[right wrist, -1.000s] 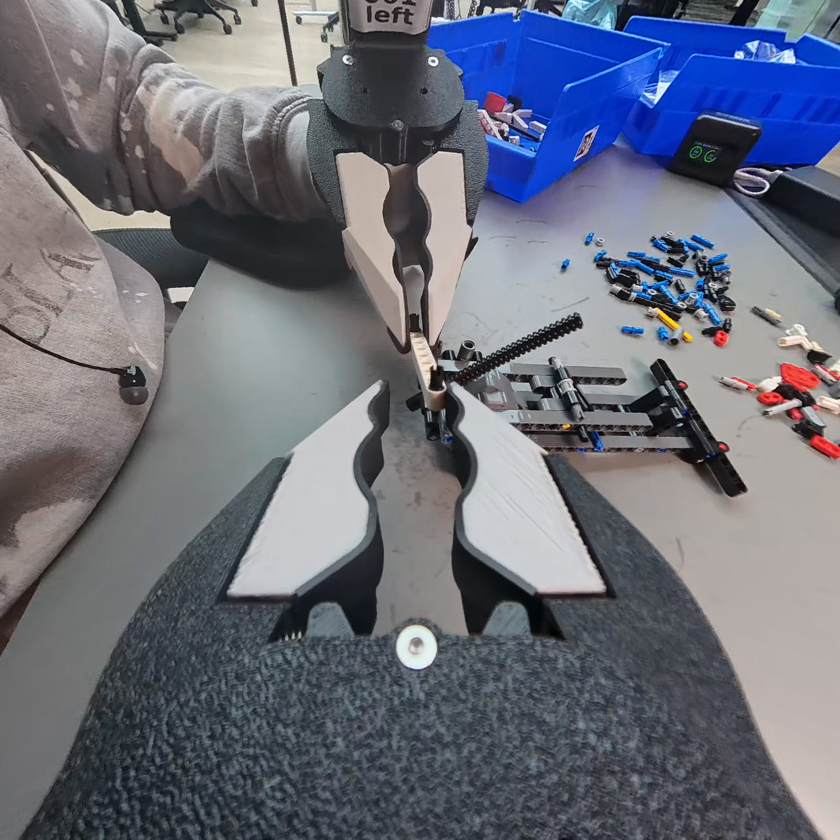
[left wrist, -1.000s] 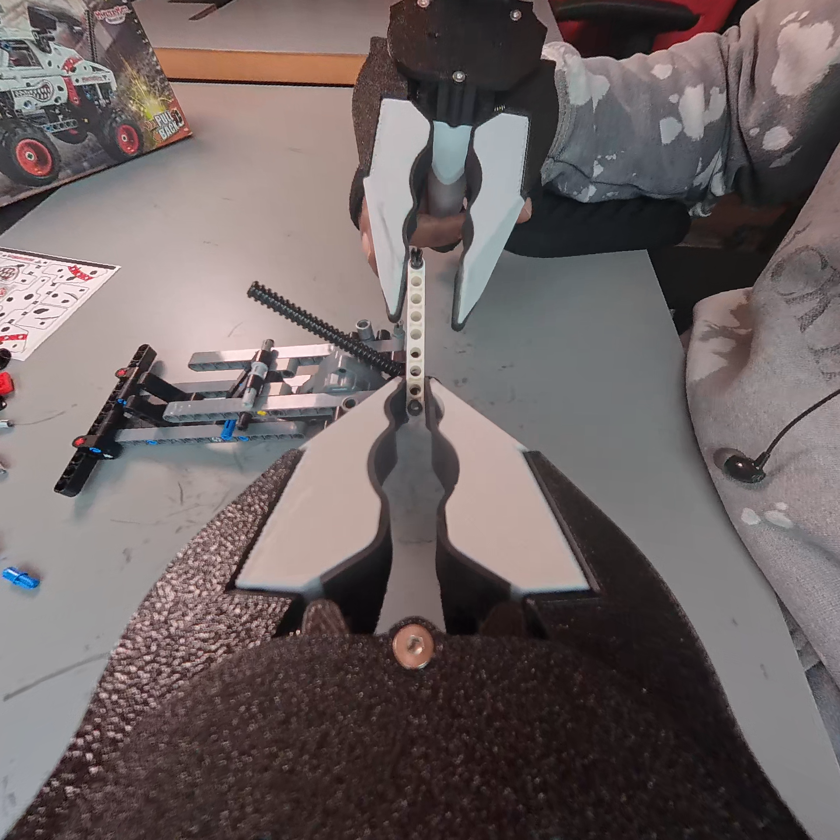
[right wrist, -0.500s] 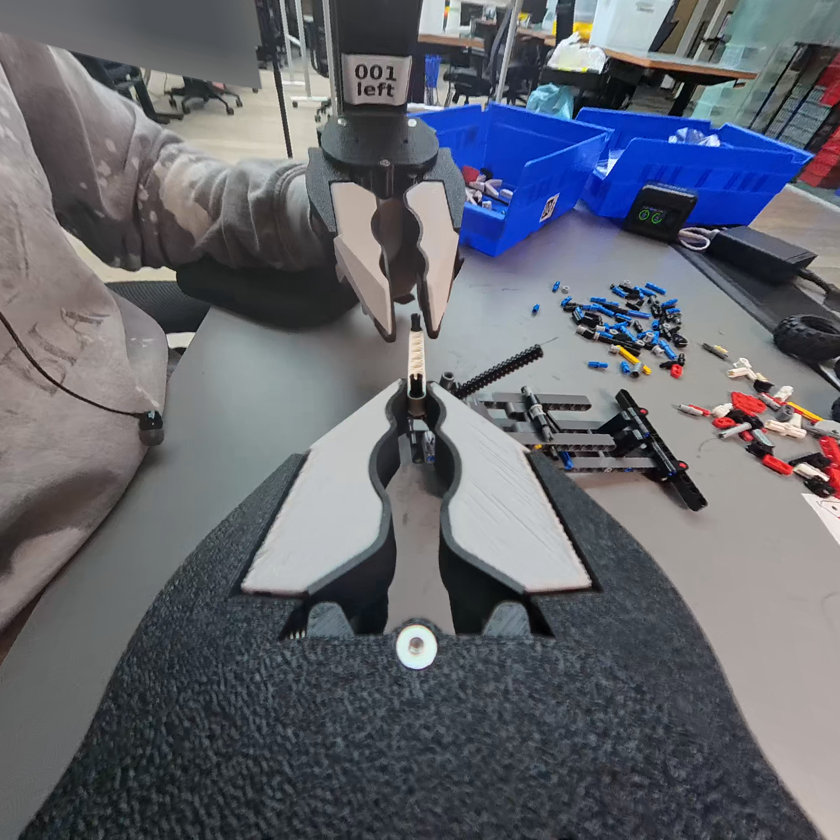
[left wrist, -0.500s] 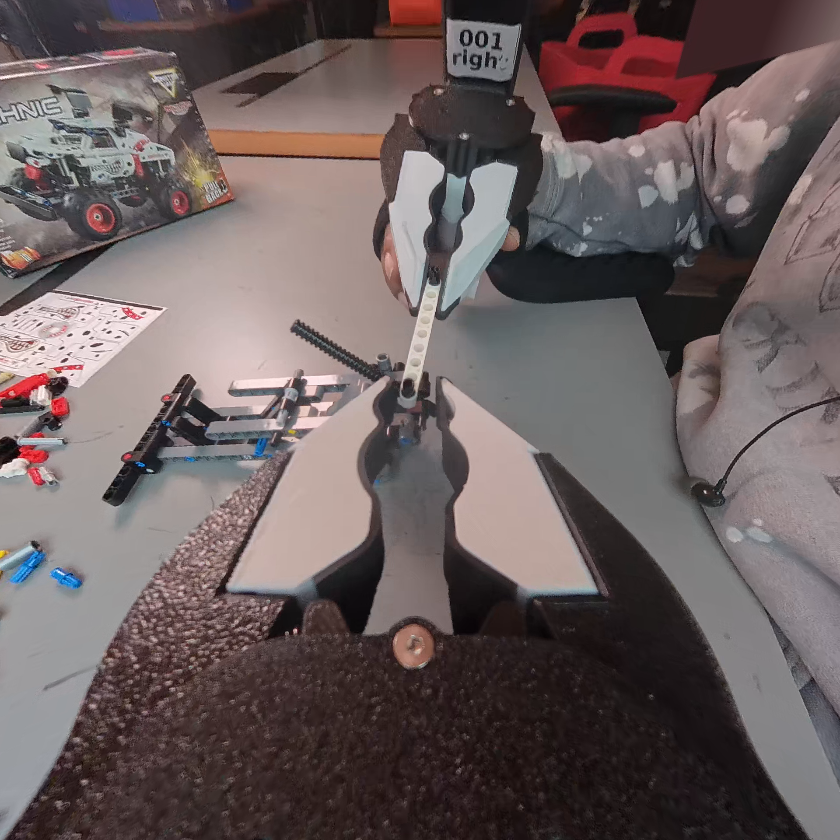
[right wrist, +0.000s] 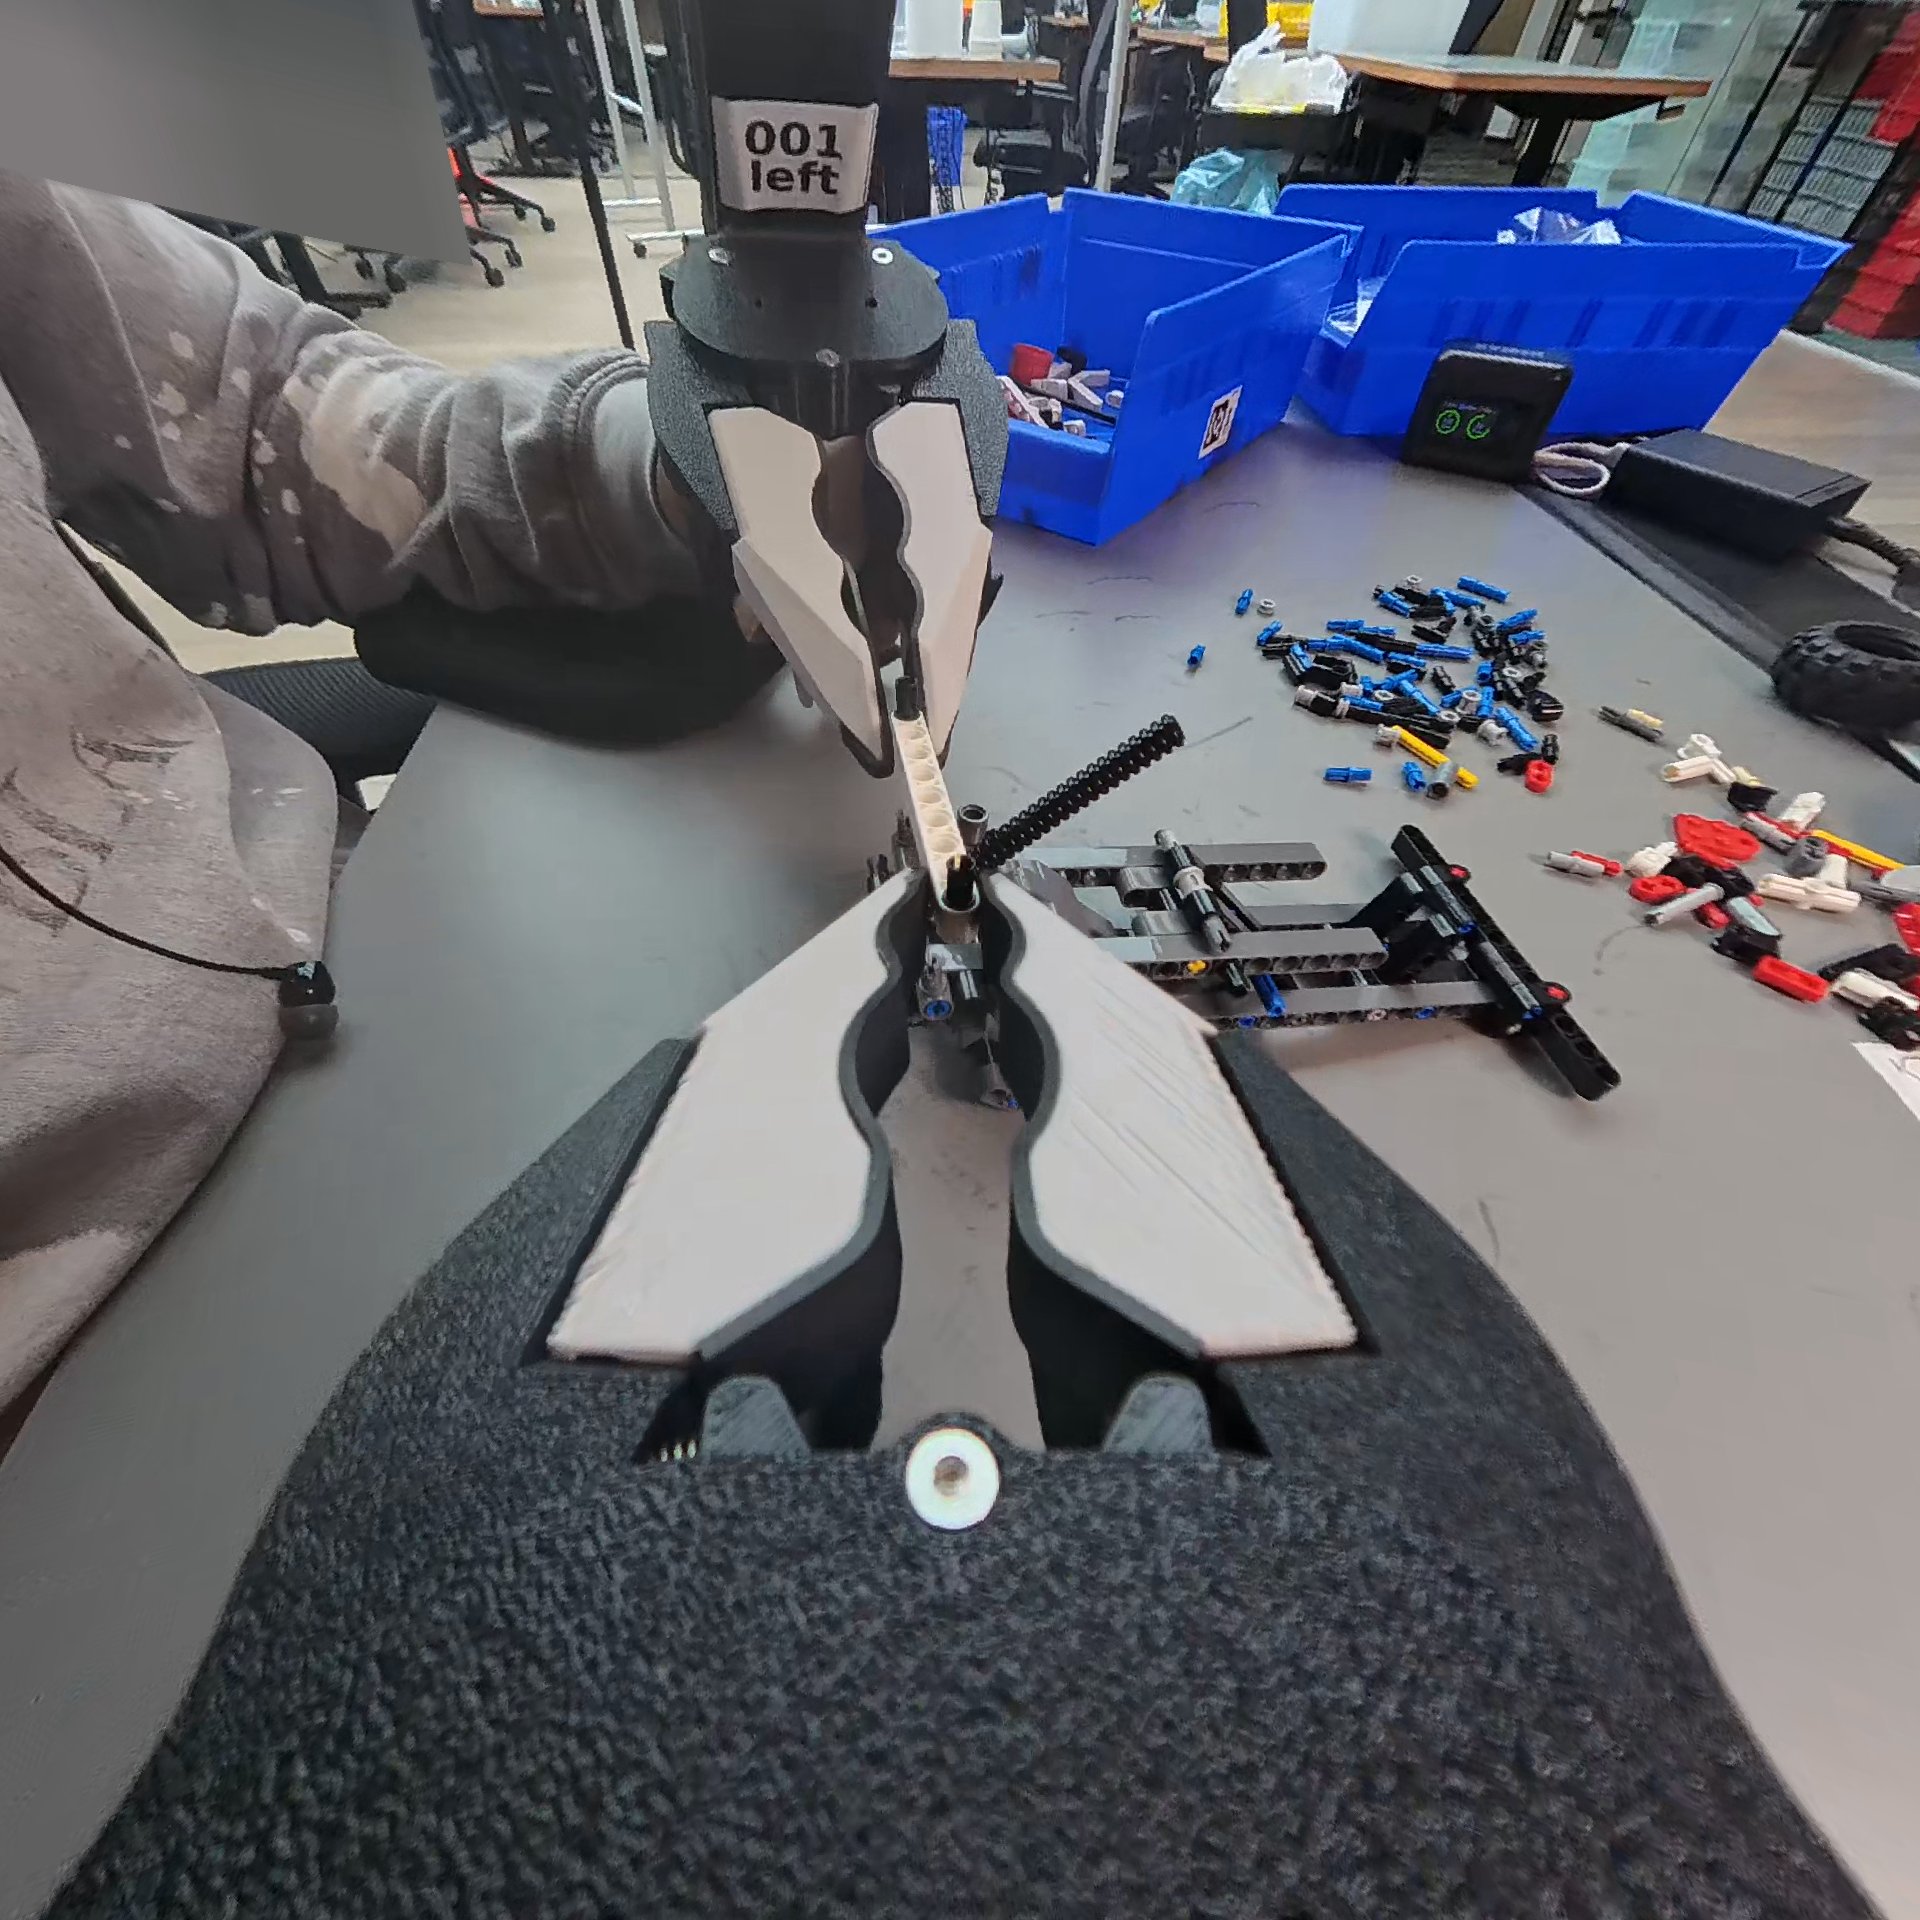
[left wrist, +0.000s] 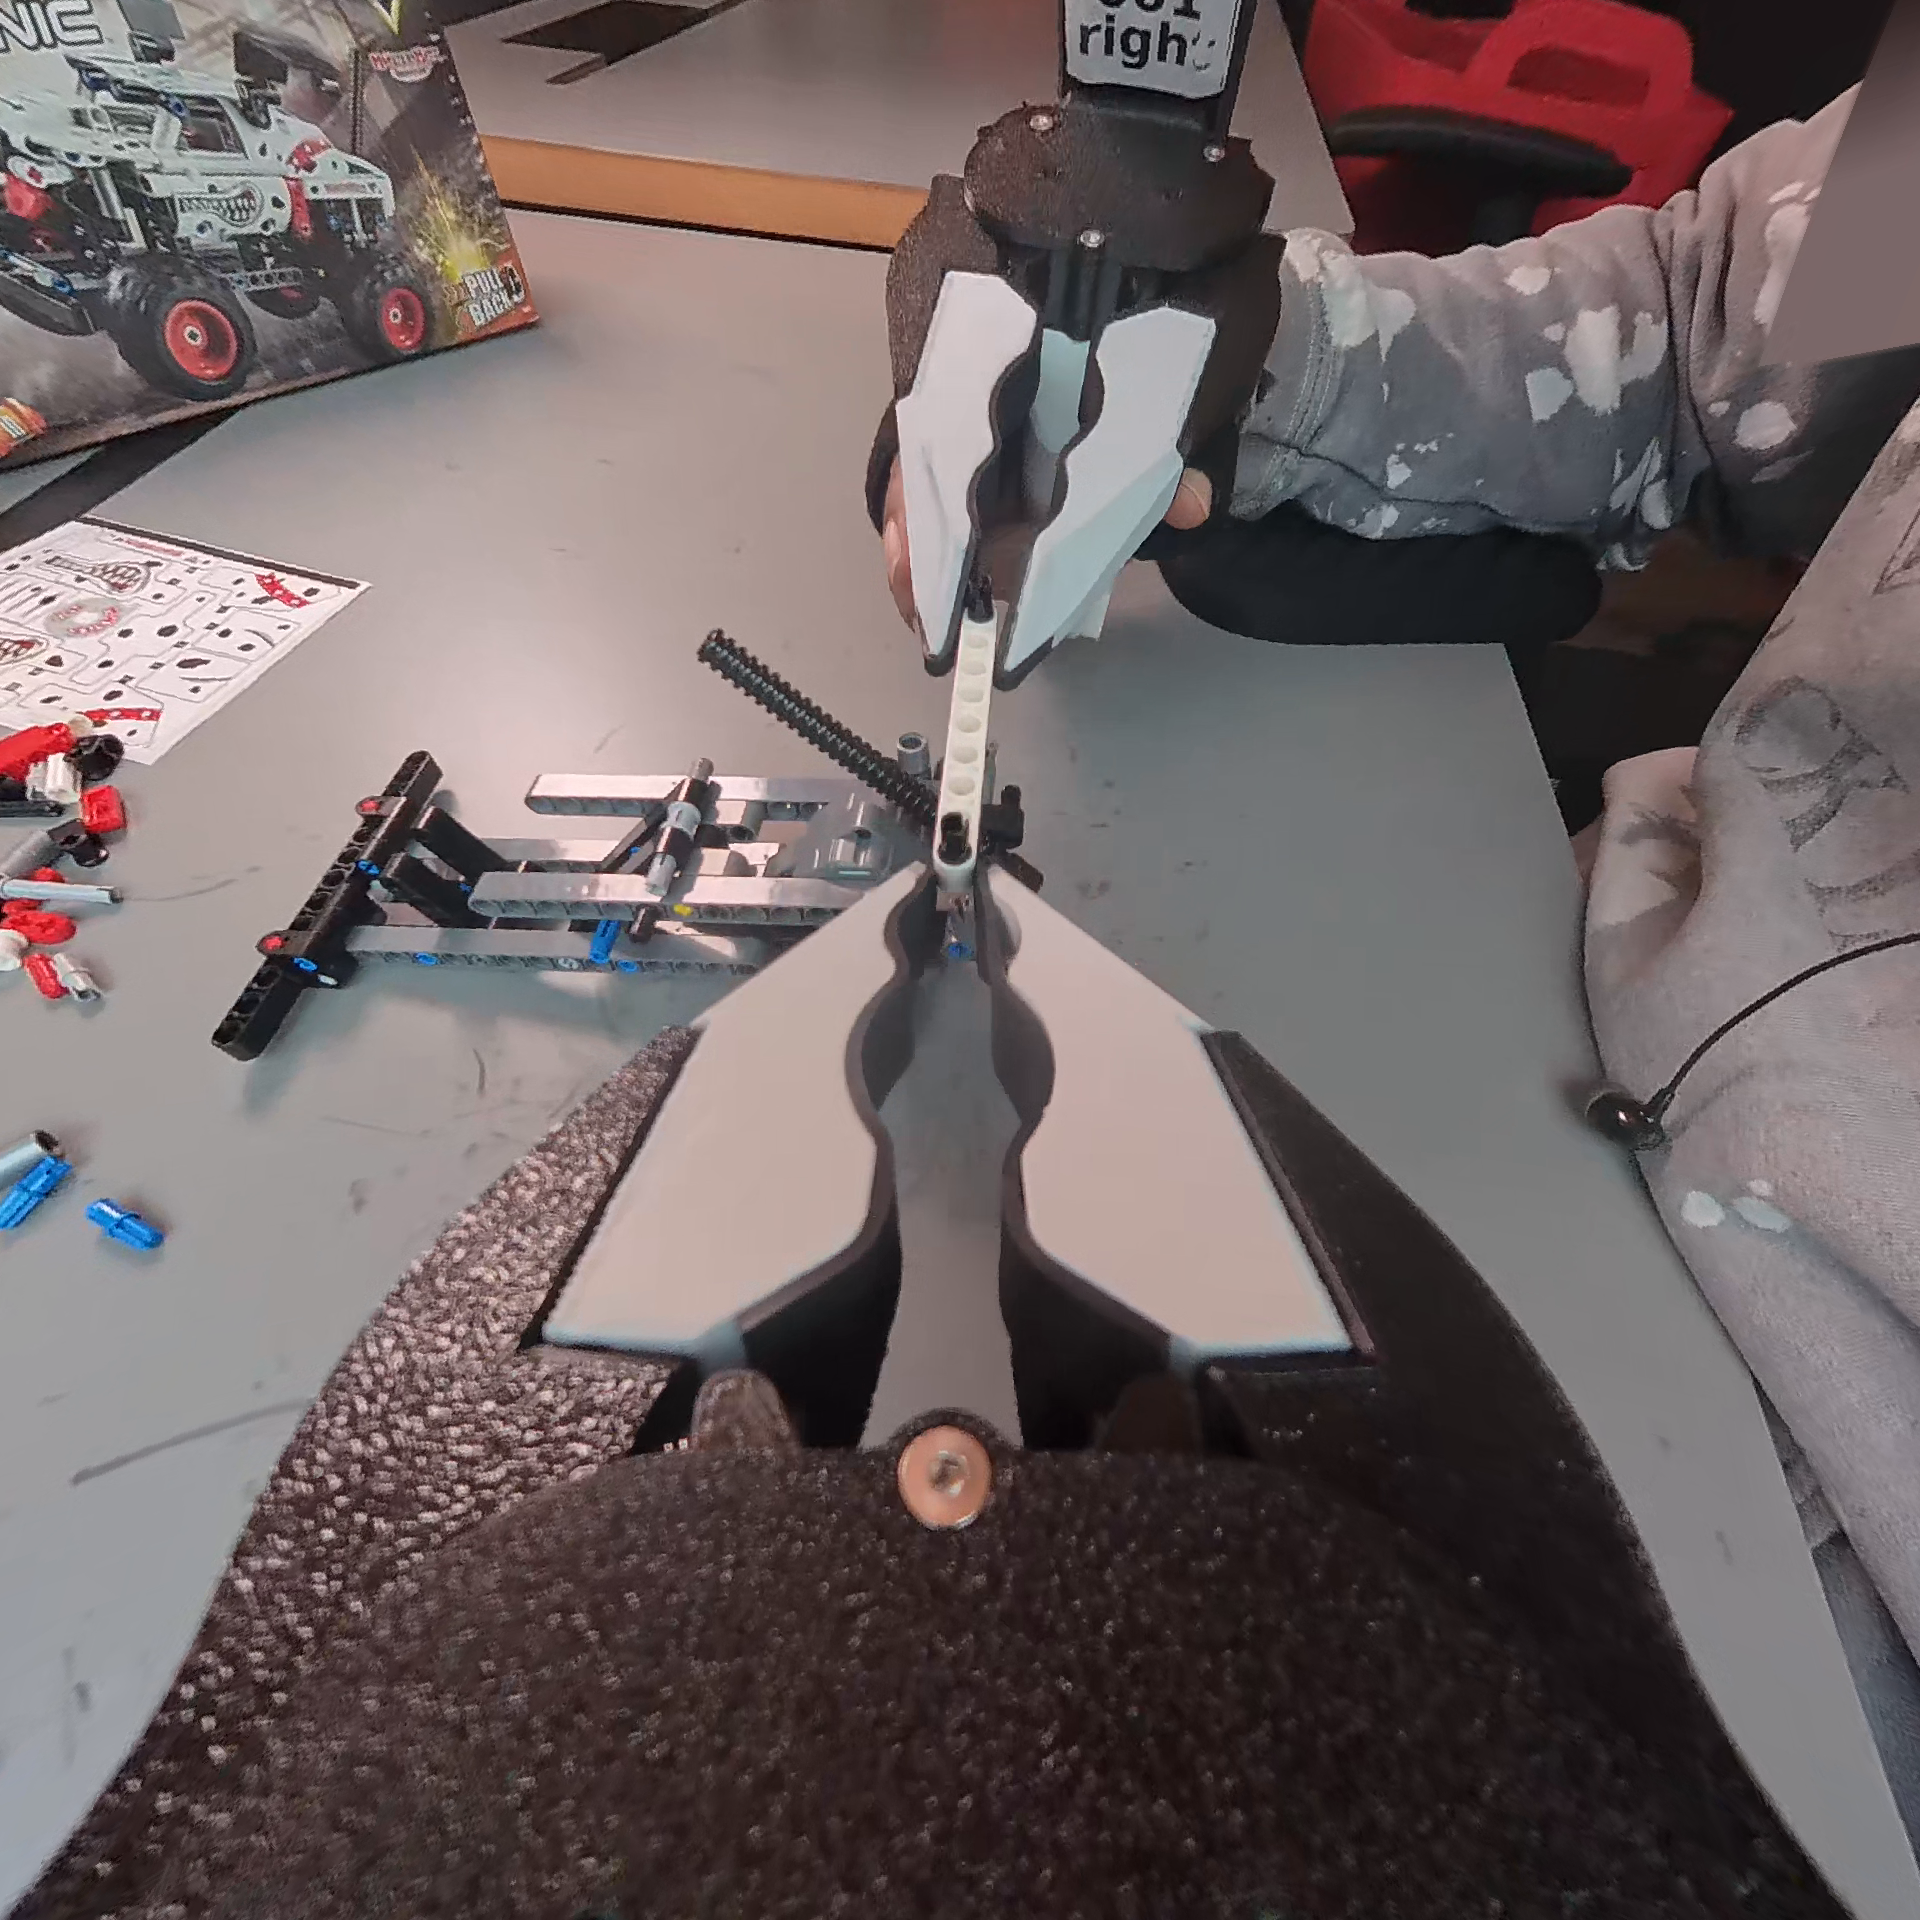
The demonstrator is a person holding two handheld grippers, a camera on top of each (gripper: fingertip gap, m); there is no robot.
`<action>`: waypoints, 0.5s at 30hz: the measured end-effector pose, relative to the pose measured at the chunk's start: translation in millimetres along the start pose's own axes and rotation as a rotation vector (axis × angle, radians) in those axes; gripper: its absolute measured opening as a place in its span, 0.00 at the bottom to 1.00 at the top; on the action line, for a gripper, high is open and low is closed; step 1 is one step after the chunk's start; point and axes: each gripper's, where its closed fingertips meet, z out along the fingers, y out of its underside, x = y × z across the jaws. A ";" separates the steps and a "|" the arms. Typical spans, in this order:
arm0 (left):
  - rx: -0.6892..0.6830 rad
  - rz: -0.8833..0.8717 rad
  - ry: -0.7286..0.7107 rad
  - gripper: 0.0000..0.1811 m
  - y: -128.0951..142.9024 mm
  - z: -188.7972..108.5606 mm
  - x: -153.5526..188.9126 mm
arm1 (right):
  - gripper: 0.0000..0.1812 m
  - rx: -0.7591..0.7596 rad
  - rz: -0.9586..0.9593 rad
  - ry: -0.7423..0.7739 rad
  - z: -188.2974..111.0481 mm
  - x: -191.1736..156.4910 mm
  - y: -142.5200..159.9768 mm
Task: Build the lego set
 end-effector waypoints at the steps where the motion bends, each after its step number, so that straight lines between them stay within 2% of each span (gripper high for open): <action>1: -0.006 0.006 -0.003 0.04 1.0 0.2 0.0 | 0.05 -0.005 0.002 -0.007 -0.2 -0.9 1.0; 15: -0.065 -0.007 0.026 0.04 14.2 2.6 2.8 | 0.06 -0.110 -0.009 -0.026 3.7 -3.7 22.4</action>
